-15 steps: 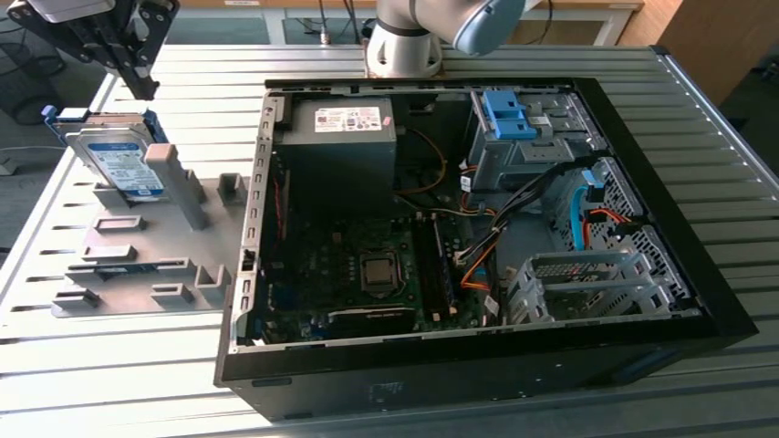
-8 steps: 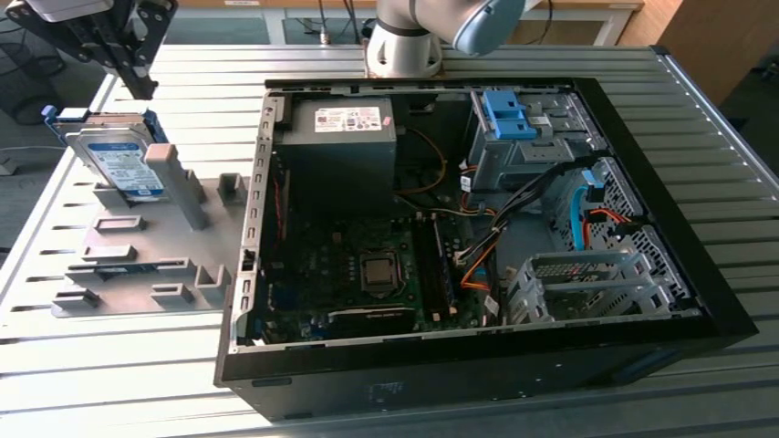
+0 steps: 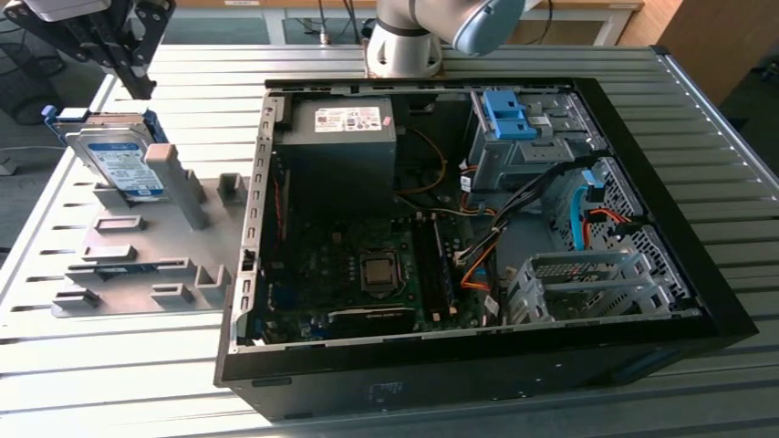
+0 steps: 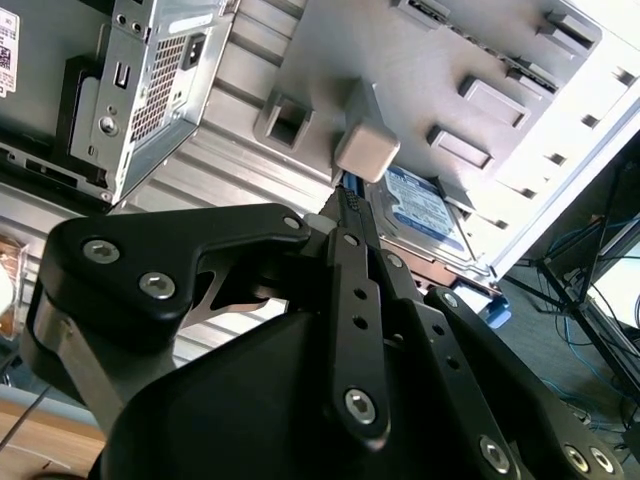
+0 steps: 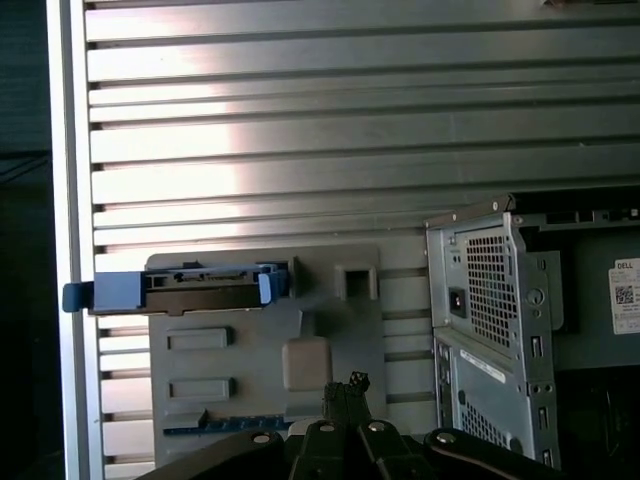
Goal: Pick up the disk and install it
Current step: 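Reach for the disk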
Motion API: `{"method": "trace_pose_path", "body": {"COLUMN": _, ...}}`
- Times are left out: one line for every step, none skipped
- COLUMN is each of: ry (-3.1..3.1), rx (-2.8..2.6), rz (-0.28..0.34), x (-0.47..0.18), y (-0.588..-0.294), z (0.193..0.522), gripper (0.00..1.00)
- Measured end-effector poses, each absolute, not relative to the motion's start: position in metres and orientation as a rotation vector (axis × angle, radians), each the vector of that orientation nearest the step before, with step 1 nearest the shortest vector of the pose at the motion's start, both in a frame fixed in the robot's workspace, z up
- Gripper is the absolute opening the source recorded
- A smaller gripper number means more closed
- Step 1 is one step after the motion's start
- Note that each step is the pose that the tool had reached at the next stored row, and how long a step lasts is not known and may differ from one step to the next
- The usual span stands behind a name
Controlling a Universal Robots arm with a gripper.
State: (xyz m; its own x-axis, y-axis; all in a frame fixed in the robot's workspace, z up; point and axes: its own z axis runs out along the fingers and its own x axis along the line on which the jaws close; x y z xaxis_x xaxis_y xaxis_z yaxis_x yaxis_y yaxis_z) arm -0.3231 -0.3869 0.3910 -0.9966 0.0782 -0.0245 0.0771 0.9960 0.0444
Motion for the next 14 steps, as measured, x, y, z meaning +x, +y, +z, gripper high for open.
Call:
{"method": "trace_pose_path", "body": {"ry": 3.112, "rx": 0.121, "rz": 0.068, "x": -0.323, "y": -0.387, "z": 0.391, "gripper": 0.11}}
{"method": "trace_pose_path", "body": {"ry": 3.112, "rx": 0.121, "rz": 0.068, "x": -0.324, "y": -0.387, "z": 0.391, "gripper": 0.11}}
{"method": "trace_pose_path", "body": {"ry": 3.112, "rx": 0.121, "rz": 0.068, "x": -0.325, "y": -0.386, "z": 0.391, "gripper": 0.11}}
{"method": "trace_pose_path", "body": {"ry": 3.112, "rx": 0.122, "rz": 0.067, "x": -0.326, "y": -0.385, "z": 0.391, "gripper": 0.11}}
{"method": "trace_pose_path", "body": {"ry": 3.112, "rx": 0.123, "rz": 0.068, "x": -0.329, "y": -0.384, "z": 0.391, "gripper": 0.11}}
{"method": "trace_pose_path", "body": {"ry": 3.112, "rx": 0.123, "rz": 0.068, "x": -0.331, "y": -0.382, "z": 0.391, "gripper": 0.11}}
{"method": "trace_pose_path", "body": {"ry": 3.112, "rx": 0.124, "rz": 0.068, "x": -0.334, "y": -0.381, "z": 0.391, "gripper": 0.11}}
{"method": "trace_pose_path", "body": {"ry": 3.112, "rx": 0.125, "rz": 0.068, "x": -0.337, "y": -0.38, "z": 0.391, "gripper": 0.11}}
{"method": "trace_pose_path", "body": {"ry": 3.112, "rx": 0.125, "rz": 0.068, "x": -0.34, "y": -0.379, "z": 0.391, "gripper": 0.11}}
{"method": "trace_pose_path", "body": {"ry": 3.112, "rx": 0.126, "rz": 0.067, "x": -0.343, "y": -0.378, "z": 0.391, "gripper": 0.11}}
{"method": "trace_pose_path", "body": {"ry": 3.112, "rx": 0.127, "rz": 0.067, "x": -0.346, "y": -0.378, "z": 0.39, "gripper": 0.11}}
{"method": "trace_pose_path", "body": {"ry": 3.112, "rx": 0.128, "rz": 0.068, "x": -0.349, "y": -0.377, "z": 0.39, "gripper": 0.11}}
{"method": "trace_pose_path", "body": {"ry": 3.112, "rx": 0.129, "rz": 0.067, "x": -0.351, "y": -0.376, "z": 0.39, "gripper": 0.11}}
{"method": "trace_pose_path", "body": {"ry": 3.112, "rx": 0.129, "rz": 0.068, "x": -0.354, "y": -0.375, "z": 0.39, "gripper": 0.11}}
